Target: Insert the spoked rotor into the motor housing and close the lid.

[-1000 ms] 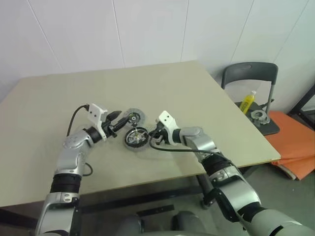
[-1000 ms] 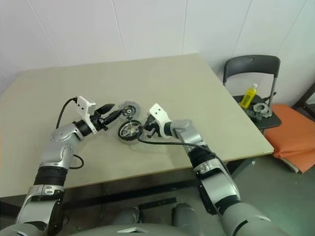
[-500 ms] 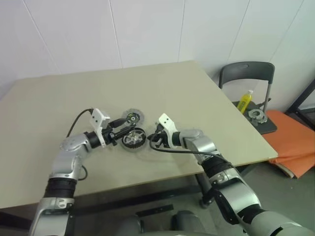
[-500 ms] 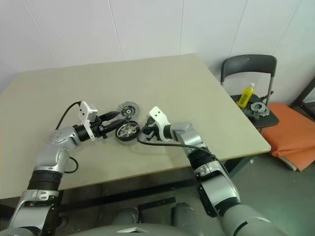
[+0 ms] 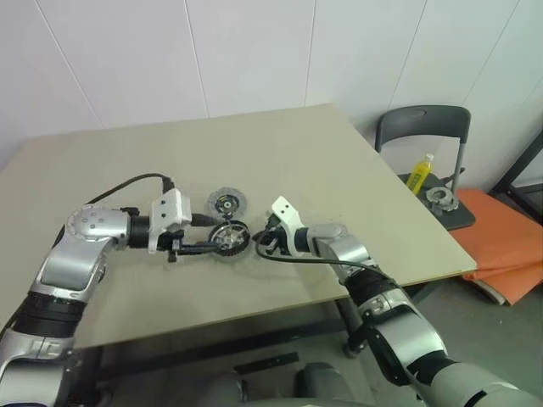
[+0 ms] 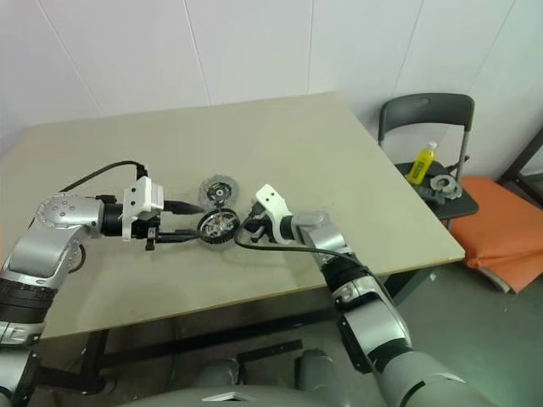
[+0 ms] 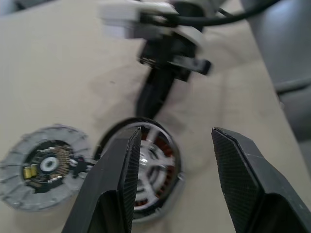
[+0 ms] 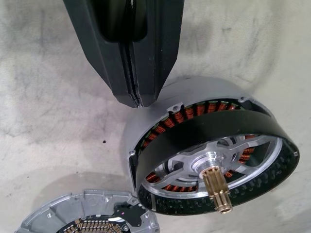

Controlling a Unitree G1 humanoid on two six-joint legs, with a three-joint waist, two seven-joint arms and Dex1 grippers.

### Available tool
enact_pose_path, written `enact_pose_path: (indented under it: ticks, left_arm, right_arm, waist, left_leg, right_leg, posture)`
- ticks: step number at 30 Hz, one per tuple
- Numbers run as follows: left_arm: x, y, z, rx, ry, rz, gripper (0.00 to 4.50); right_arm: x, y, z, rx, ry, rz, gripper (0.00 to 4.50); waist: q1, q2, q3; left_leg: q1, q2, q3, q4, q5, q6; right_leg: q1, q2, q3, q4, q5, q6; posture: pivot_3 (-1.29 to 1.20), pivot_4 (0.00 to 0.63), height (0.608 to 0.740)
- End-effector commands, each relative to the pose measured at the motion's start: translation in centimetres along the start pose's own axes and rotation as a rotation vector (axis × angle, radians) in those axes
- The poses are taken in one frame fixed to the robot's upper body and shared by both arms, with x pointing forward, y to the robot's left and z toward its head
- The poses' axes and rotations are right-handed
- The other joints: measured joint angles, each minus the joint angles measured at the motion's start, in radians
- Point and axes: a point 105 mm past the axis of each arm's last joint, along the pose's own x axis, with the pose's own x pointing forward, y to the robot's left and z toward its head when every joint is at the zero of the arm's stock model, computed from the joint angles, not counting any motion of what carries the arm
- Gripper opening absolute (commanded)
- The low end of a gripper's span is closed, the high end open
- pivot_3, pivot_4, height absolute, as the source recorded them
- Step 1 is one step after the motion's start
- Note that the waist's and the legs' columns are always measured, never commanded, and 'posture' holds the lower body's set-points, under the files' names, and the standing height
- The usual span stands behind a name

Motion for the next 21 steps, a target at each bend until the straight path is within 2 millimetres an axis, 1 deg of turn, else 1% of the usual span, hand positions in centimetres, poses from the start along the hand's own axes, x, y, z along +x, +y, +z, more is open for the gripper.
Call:
enact_pose_path:
  ticks: [1,8,12,21]
  left_arm:
    - [0.2,0.5,-0.2,0.088,0.067,-0.032,2.48]
    - [2.1,0.9,-1.4,0.150,0.098,-0.070,2.48]
    - [3.1,0.8,-1.8,0.138,0.080,-0.095,2.48]
    - [3.7,1.4,-2.7,0.148,0.102,-0.102,2.48]
  right_arm:
    - [0.0,0.0,2.0,-0.033,-0.056,-0.001,0.03]
    - [0.0,-0.1,2.0,-0.025,-0.067,-0.018,0.03]
    - [-0.1,-0.3,1.9,-0.018,-0.074,-0.037,0.03]
    - [-0.3,-0.5,1.9,-0.007,-0.089,-0.063,0.03]
  waist:
    - [0.000,0.000,0.000]
    - [0.000,0.000,0.000]
    - [0.000,0.000,0.000]
    - [0.000,0.000,0.000]
  left_leg:
    - [0.000,0.000,0.000,0.000,0.000,0.000]
    - [0.000,0.000,0.000,0.000,0.000,0.000]
    - [-0.001,0.000,0.000,0.000,0.000,0.000]
    - [0.000,0.000,0.000,0.001,0.000,0.000]
  right_leg:
    - [0.000,0.000,0.000,0.000,0.000,0.000]
    - [-0.001,0.000,0.000,0.000,0.000,0.000]
    - [-0.001,0.000,0.000,0.001,0.001,0.001]
    - [-0.003,0.000,0.001,0.006,0.001,0.002]
  posture:
    - [0.00,0.000,0.740]
    - [0.00,0.000,0.740]
    - [0.00,0.000,0.740]
    - [0.00,0.000,0.740]
